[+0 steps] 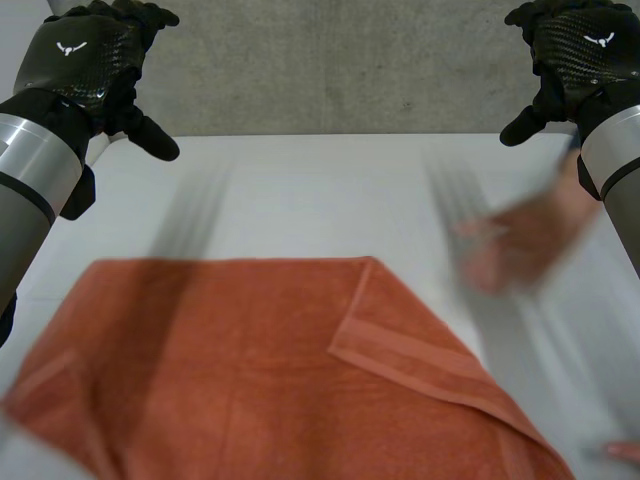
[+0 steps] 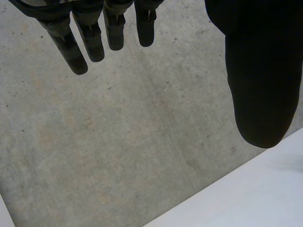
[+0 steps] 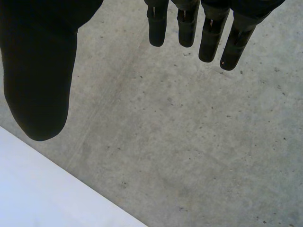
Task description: Fold the laundry
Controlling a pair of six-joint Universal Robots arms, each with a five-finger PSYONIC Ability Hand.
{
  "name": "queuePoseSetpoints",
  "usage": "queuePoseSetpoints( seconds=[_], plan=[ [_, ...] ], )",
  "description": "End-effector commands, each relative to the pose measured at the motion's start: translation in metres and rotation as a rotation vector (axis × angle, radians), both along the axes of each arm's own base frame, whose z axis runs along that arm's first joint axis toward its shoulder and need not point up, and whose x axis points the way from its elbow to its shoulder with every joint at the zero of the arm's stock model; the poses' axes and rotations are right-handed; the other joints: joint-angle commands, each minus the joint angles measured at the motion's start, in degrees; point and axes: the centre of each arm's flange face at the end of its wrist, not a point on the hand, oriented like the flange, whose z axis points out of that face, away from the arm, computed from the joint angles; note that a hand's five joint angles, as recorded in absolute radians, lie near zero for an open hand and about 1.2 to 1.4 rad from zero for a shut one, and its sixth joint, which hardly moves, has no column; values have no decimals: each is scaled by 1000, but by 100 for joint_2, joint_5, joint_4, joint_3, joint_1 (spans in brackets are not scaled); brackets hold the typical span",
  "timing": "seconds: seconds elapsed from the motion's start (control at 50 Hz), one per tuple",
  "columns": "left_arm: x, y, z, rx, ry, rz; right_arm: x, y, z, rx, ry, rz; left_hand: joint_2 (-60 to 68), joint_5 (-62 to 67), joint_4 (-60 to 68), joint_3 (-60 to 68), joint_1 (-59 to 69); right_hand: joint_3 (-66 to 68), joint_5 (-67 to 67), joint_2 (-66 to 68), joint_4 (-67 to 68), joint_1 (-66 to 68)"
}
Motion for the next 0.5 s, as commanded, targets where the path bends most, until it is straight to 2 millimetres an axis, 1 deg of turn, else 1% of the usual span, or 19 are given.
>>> queuePoseSetpoints(
  seconds=[0.02,0.28,0.36,0.4,0.44,0.46,0.48,0.5],
  plan=[
    [0,-1,-1,-2,1,-1,0,0,-2,6,2,2,-157,-255,-167,-217,-159,-208,-352,-235,-319,-99],
    [-1,-1,-2,0,-1,0,6,2,-9,32,26,71,-157,-255,-167,-217,-159,-208,-352,-235,-319,-99],
    [0,-3,-4,6,-5,3,7,8,-18,107,52,96,-157,-255,-167,-217,-159,-208,-352,-235,-319,-99],
    [0,-3,-5,10,-6,3,9,14,-26,194,75,114,-157,-255,-167,-217,-159,-208,-352,-235,-319,-99],
    [-1,-3,-5,11,-7,3,16,22,-34,257,96,146,-157,-255,-167,-217,-159,-208,-352,-235,-319,-99],
    [-1,-3,-5,11,-7,3,26,32,-44,322,118,183,-162,-260,-172,-222,-163,-208,-352,-235,-319,-99],
    [-1,-3,-5,11,-7,3,26,32,-44,323,118,183,-157,-256,-167,-217,-159,-208,-352,-235,-319,-99],
    [0,-3,-5,10,-6,3,31,36,-49,352,130,201,-157,-255,-167,-217,-159,-208,-352,-235,-319,-99]
  ],
)
